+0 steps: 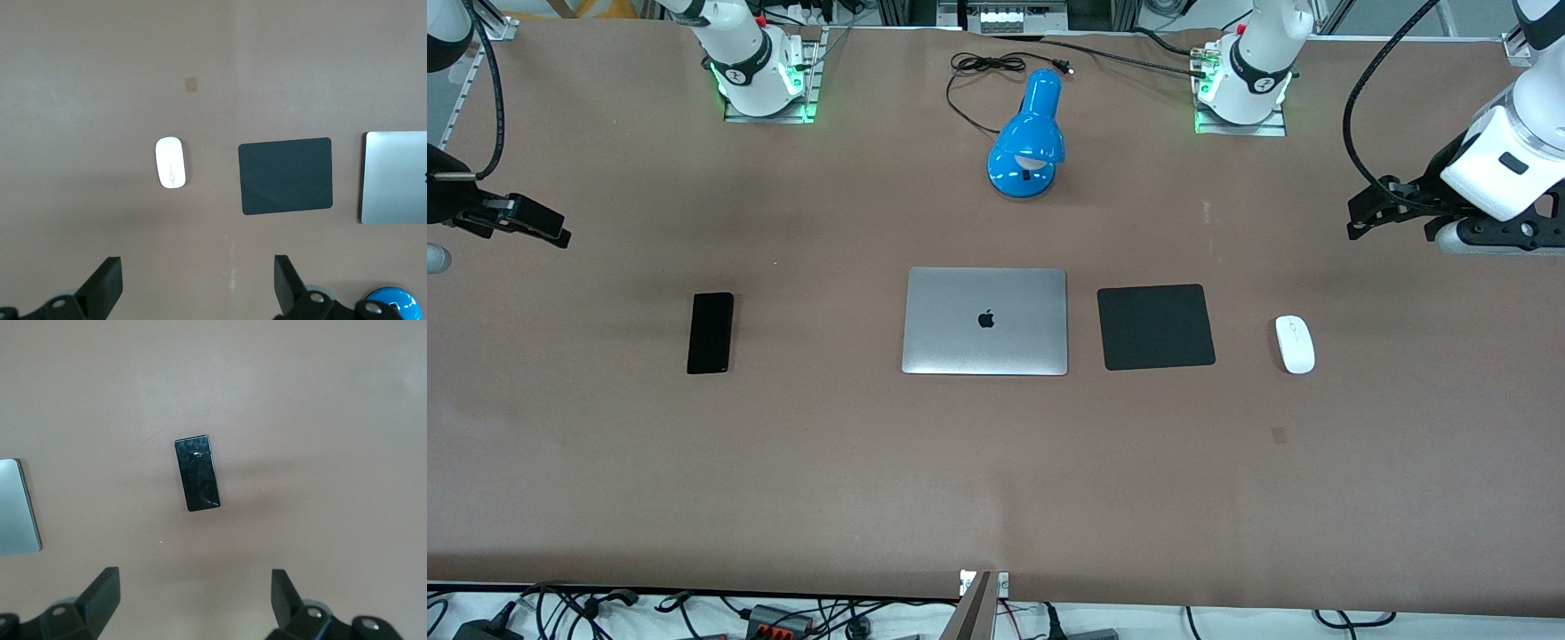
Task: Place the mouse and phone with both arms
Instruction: 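Reach the right gripper to the black phone while the left gripper reaches the mouse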
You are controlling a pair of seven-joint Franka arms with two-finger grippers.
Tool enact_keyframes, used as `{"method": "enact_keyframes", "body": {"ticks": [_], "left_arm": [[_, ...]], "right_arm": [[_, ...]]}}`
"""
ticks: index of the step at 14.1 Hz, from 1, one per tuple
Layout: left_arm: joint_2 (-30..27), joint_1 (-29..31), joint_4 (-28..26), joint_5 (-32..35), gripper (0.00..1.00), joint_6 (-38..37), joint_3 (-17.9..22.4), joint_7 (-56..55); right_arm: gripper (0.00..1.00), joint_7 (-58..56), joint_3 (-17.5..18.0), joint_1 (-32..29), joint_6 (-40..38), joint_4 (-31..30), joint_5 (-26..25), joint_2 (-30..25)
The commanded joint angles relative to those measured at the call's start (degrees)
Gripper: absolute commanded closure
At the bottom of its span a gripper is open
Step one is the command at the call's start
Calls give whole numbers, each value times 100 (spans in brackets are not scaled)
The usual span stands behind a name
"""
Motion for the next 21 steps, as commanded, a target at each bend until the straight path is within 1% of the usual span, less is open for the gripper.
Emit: {"method": "enact_keyframes", "body": {"ticks": [1, 5, 6, 8, 10, 11, 12, 13, 14, 15, 17, 18, 19, 20, 21], "left_arm": [[-45, -57, -5, -7, 0, -56, 57, -3], [-45, -57, -5, -16, 0, -56, 83, -3], [-27, -57, 64, -8, 0, -56, 92, -11], [131, -57, 284, -16, 0, -361, 101, -29], [279, -74, 329, -16, 0, -818, 66, -73], [350, -65, 390, -16, 0, -1038, 57, -73], [377, -65, 399, -25, 0, -1075, 83, -73], [543, -57, 408, -34, 0, -1084, 101, -47], [797, 13, 443, -34, 0, -1110, 110, -29], [877, 101, 443, -25, 0, -1145, 101, -12], [1219, 250, 321, -16, 0, -1172, 110, 24], [1360, 364, 129, -8, 0, -1085, 101, 32], [1501, 374, -82, 1, 0, -841, 110, 32], [1528, 374, -380, 114, 0, -368, 110, 41], [1494, 374, -809, 411, 0, 289, 84, 128]], "right_arm": [[0, -33, -16, -59, -201, 139, 126, 41], [0, -58, -24, -121, -185, 148, 153, 50], [0, -67, -24, -130, -176, 148, 188, 50], [0, -163, -42, -165, -211, 139, 162, 120], [0, -146, -42, -156, -211, 104, 127, 155], [0, -146, -42, -147, -211, 104, 126, 233], [0, -172, -42, -147, -263, 95, 126, 356], [0, -155, -33, -139, -351, 25, 126, 479], [0, -146, -33, -130, -334, -19, 144, 776], [0, -138, -24, -104, -195, -19, 153, 1110], [0, -129, -7, 10, 559, -220, 179, 1586], [0, -103, -7, 63, 1006, -448, 188, 1753], [0, -94, 2, 64, 1542, -850, 197, 1790], [0, -76, 2, 64, 2052, -1263, 266, 1772], [0, -85, 11, 64, 2466, -1598, 319, 1772]]}}
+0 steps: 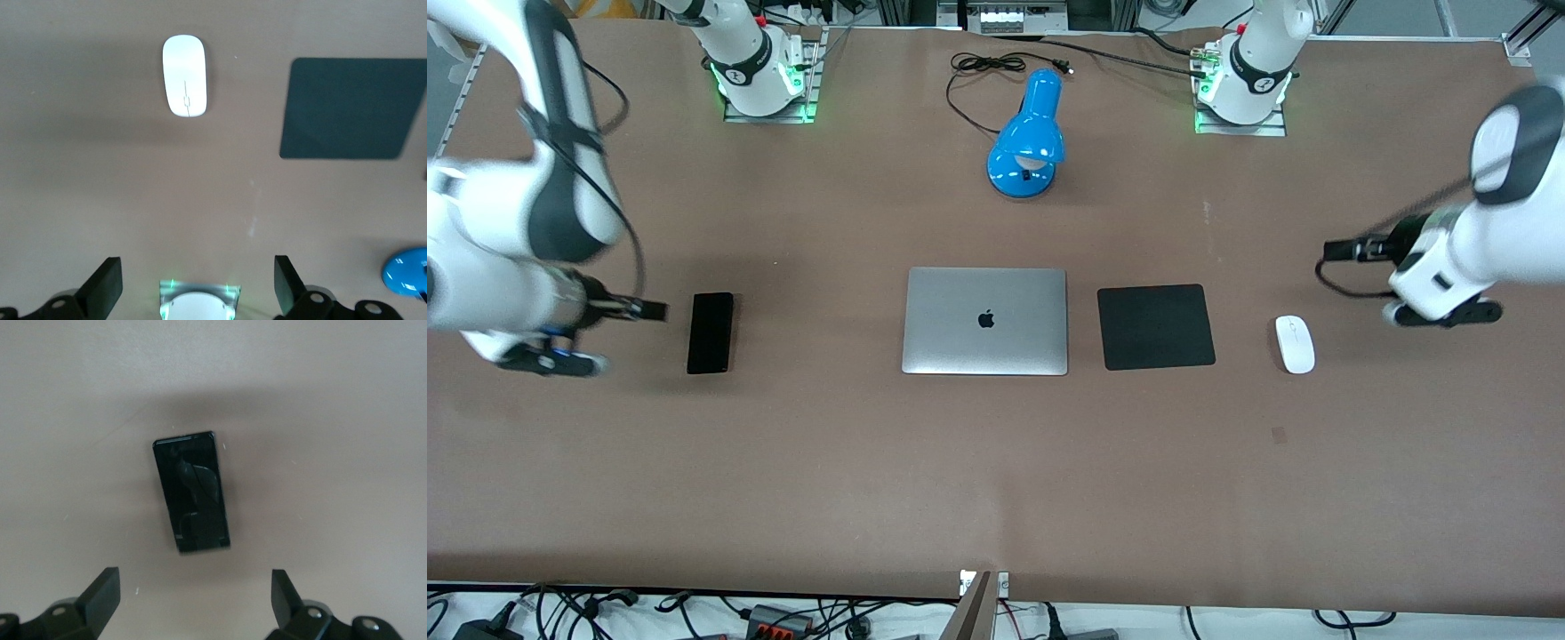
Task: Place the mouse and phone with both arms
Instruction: 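Reach the right gripper to the black phone while the left gripper reaches the mouse, then grasp the phone with the right gripper while the left gripper grasps the mouse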
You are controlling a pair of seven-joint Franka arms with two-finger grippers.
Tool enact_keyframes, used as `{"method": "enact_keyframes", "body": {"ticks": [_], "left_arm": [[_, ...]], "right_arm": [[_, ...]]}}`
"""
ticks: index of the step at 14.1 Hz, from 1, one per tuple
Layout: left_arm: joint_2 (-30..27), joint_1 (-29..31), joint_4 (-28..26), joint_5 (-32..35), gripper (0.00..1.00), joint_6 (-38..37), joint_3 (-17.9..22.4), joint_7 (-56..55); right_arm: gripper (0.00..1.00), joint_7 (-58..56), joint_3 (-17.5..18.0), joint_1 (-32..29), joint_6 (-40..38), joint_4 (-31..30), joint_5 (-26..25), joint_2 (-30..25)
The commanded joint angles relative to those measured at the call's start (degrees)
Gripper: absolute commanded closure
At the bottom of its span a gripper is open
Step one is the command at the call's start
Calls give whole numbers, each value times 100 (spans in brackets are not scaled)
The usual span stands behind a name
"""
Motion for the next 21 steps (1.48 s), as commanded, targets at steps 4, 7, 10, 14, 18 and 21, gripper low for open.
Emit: {"method": "enact_keyframes", "body": {"ticks": [4, 7, 10, 14, 18, 21], "left_arm": [[-47, 254, -2010, 556, 0, 3714, -69, 436], [364, 272, -3171, 556, 0, 6456, -60, 472], [988, 360, -3323, 556, 0, 7596, -60, 489], [1069, 438, -3314, 556, 0, 7827, -60, 735], [1078, 456, -3314, 556, 0, 7827, -60, 753], [1087, 474, -3314, 556, 4, 7827, -69, 753]], "right_arm": [[0, -88, 3, 143, 2069, -1812, 129, -173], [0, -88, 3, 161, 2659, -2218, 129, -120], [0, -97, 3, 249, 2942, -2377, 129, -24], [0, -246, 3, 232, 3003, -2403, 129, 38], [0, -544, 3, 162, 3319, -2508, 120, 100], [0, -781, 3, 126, 3504, -2561, 120, 144]]}}
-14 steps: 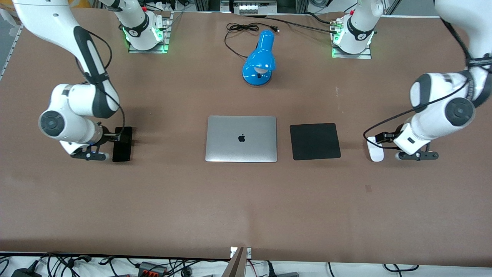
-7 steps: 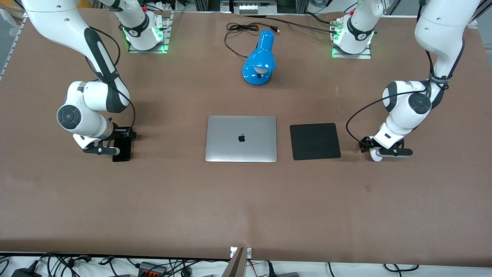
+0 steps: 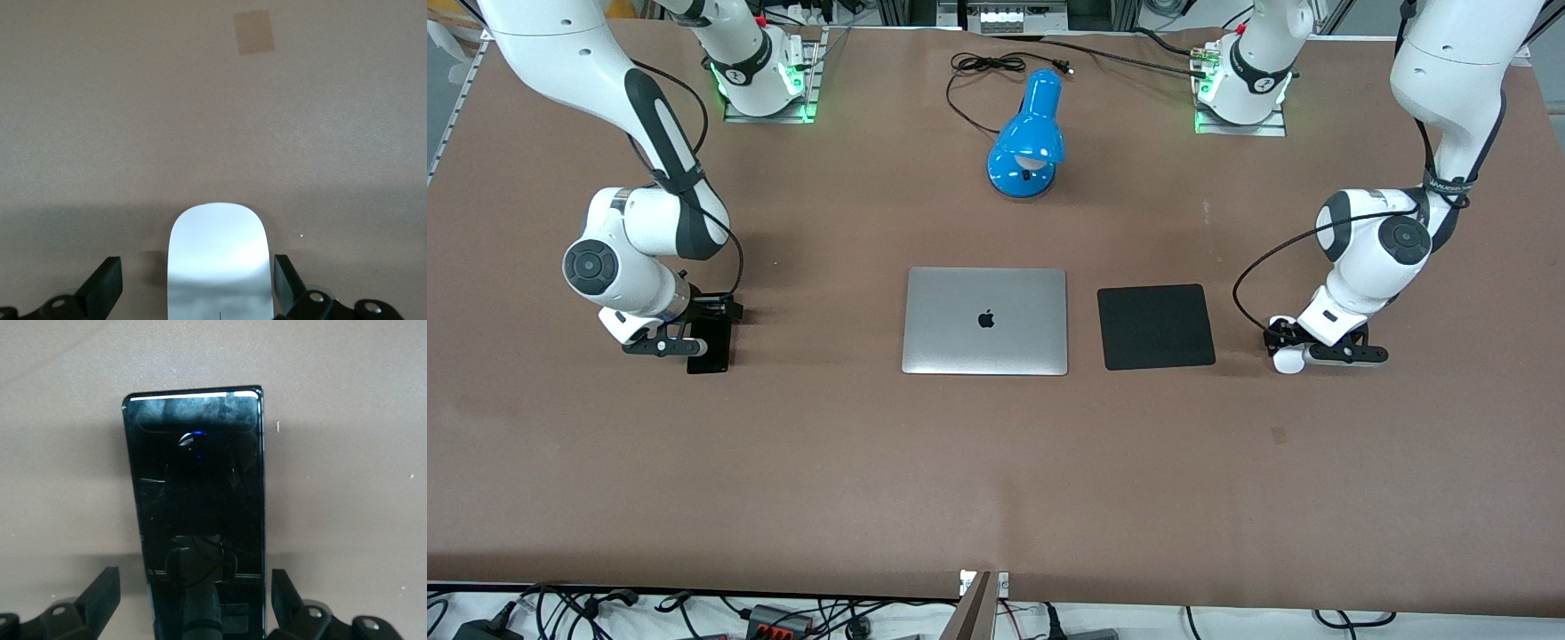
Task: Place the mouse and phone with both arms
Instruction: 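Grasp the phone with the right gripper while the left gripper grasps the mouse, then carry the phone toward the laptop while the left gripper carries mouse onto pad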
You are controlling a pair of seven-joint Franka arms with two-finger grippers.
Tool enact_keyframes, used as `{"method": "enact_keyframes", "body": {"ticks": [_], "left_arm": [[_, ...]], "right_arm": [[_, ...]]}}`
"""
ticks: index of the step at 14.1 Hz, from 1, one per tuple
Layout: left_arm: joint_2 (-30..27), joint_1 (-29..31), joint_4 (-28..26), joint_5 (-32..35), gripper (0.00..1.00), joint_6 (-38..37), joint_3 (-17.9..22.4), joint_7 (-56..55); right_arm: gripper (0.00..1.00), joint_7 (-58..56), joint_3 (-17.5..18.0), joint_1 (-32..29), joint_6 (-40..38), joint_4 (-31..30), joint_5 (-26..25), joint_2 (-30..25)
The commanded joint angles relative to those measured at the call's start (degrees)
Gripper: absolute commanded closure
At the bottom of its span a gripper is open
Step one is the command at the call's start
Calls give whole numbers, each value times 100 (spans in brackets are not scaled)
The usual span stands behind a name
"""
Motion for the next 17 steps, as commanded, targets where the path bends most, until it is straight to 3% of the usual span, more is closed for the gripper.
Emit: {"method": "enact_keyframes", "body": {"ticks": [1, 2, 3, 5, 6, 7, 8, 9, 10, 13, 15, 17], "left_arm": [[-56, 100, -33, 105, 13, 9, -64, 107], [-21, 91, -33, 105, 26, 9, -64, 107], [-21, 91, -33, 105, 46, 0, -64, 107], [-47, 91, -24, 105, 70, -17, -72, 99], [-74, 91, 2, 105, 72, -18, -72, 90], [-126, 91, 28, 88, 74, -18, -81, 81], [-231, 91, 46, 105, 74, -35, -81, 72], [-363, 57, 81, 88, 74, -131, -90, 72], [-468, 39, 220, 105, 74, -428, -90, 72], [-654, 30, 1220, 87, 74, -2444, -344, 20], [-645, 21, 1888, 87, 74, -3659, -686, -233], [-636, -23, 2085, 87, 74, -4112, -1142, -1030]], "right_arm": [[0, -373, 6, -65, 243, -119, 70, -1], [0, -373, 6, -109, 296, -119, 70, 34], [0, -373, 6, -109, 357, -119, 70, 78], [0, -373, 6, -109, 568, -119, 70, 183], [0, -382, 6, -109, 664, -119, 70, 236], [11, -382, -3, -109, 683, -119, 70, 237], [61, -339, 6, -66, 657, -111, 70, 202], [80, -269, 6, 13, 613, -102, 70, 158], [81, -285, 14, 144, 552, -50, 70, 97], [82, -207, 408, 488, -87, 528, 97, 87], [81, 956, 864, 558, -581, 1012, 97, 131], [81, 1602, 1191, 637, -574, 1242, 88, 315]]}}
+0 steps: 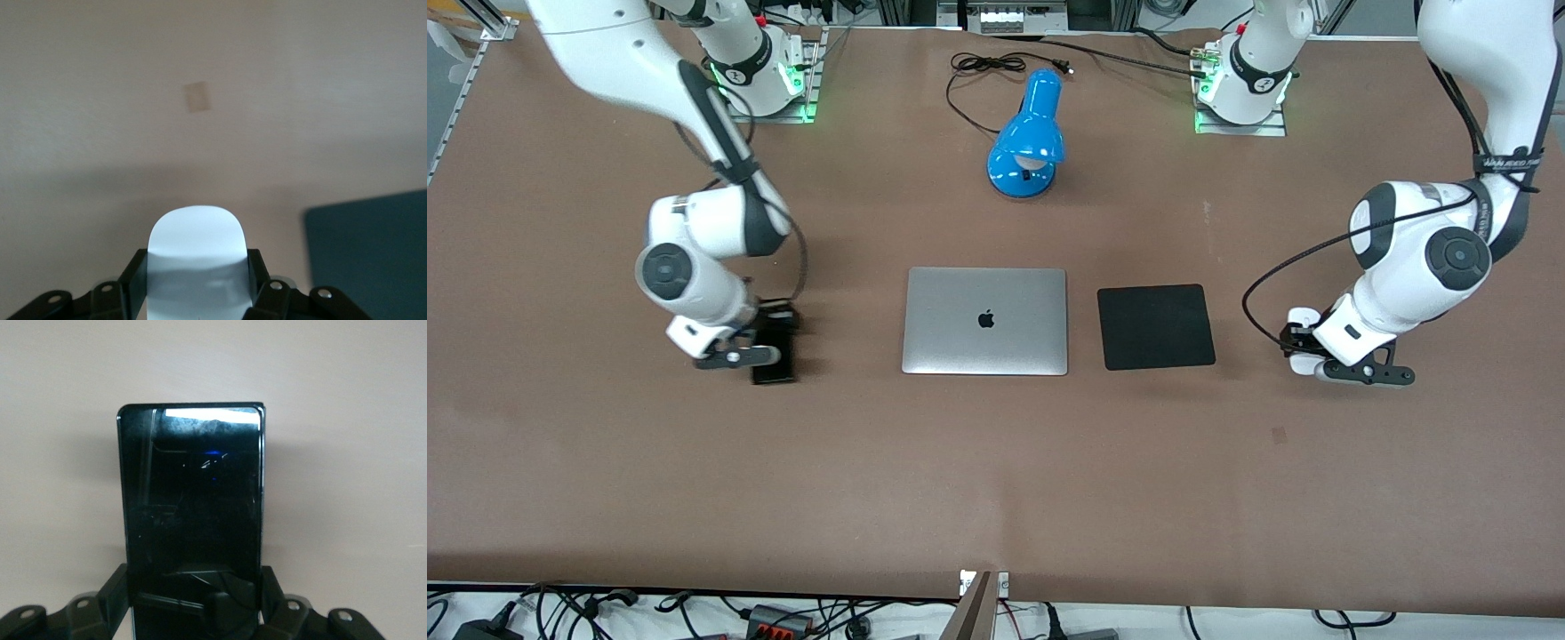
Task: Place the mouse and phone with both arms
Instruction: 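Carry the phone toward the laptop while the left gripper carries mouse onto pad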
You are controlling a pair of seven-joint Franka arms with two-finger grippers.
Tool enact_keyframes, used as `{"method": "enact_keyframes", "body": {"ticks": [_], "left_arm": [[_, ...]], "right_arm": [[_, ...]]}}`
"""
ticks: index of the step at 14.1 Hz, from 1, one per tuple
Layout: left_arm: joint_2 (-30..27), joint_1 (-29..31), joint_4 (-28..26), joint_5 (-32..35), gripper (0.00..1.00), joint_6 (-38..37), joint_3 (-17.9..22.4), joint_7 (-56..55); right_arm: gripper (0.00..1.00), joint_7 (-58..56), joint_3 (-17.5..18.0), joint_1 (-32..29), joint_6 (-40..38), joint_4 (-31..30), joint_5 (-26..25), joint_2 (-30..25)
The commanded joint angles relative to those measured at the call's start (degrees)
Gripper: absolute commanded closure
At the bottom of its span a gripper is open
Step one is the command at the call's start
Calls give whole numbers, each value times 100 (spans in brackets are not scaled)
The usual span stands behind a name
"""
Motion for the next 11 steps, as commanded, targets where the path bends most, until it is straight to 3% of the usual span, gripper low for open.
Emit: {"method": "enact_keyframes", "body": {"ticks": [1, 5, 10, 11], "left_arm": [[108, -28, 253, 88, 74, -412, -597, -962], [362, -721, 17, 114, 74, -255, -714, -1885], [696, -837, -871, 615, 74, 1580, -705, -2424], [828, -837, -933, 624, 74, 1836, -705, -2425]], "right_arm": [[81, 550, 295, 98, -102, 358, 51, 307], [81, 910, 322, 441, 65, 385, 51, 493], [81, 920, 322, 441, 310, 394, 51, 686], [73, 937, 322, 433, 398, 394, 60, 756]]}}
